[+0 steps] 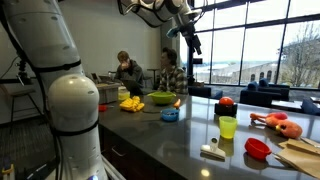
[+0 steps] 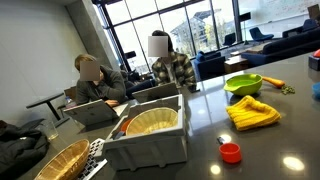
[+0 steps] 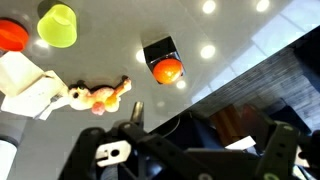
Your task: Press the orange button
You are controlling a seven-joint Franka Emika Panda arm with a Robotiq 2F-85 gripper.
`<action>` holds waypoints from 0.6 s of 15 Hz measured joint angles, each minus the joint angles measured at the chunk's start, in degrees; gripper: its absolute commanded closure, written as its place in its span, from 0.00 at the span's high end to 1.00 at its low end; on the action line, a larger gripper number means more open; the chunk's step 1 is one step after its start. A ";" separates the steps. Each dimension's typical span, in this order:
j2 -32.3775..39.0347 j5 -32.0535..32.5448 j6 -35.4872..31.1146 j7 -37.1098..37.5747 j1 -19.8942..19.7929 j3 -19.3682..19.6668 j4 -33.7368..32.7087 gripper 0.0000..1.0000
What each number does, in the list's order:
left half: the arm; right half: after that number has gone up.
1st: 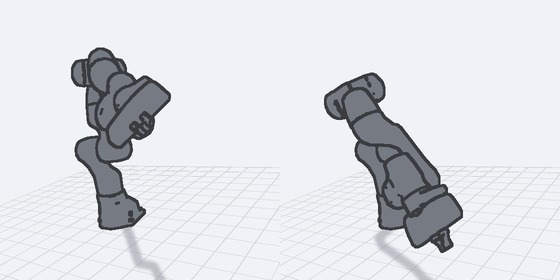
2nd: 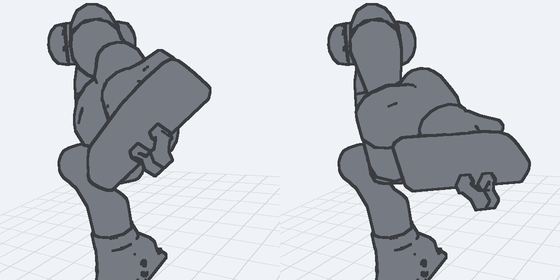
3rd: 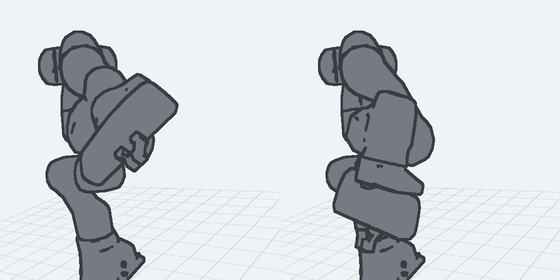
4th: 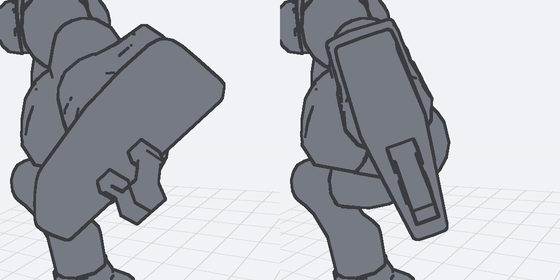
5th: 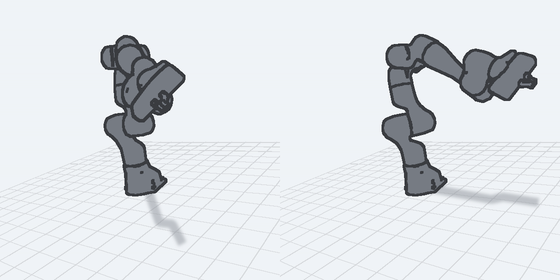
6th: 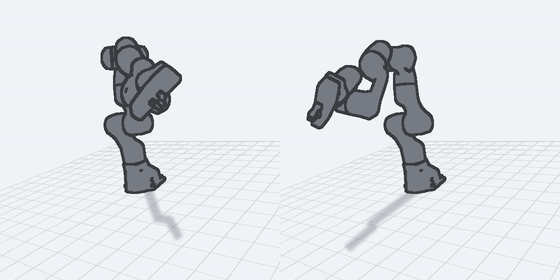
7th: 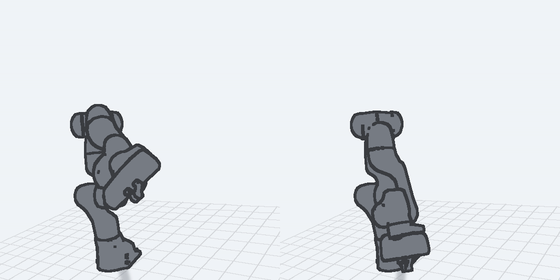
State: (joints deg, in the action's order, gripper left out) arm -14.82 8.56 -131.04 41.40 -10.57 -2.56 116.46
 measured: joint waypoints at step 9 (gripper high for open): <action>0.67 3.47 1.49 5.73 1.31 -1.76 3.01 1.00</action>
State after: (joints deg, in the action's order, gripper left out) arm -14.16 12.03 -129.55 47.13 -9.25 -4.31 119.47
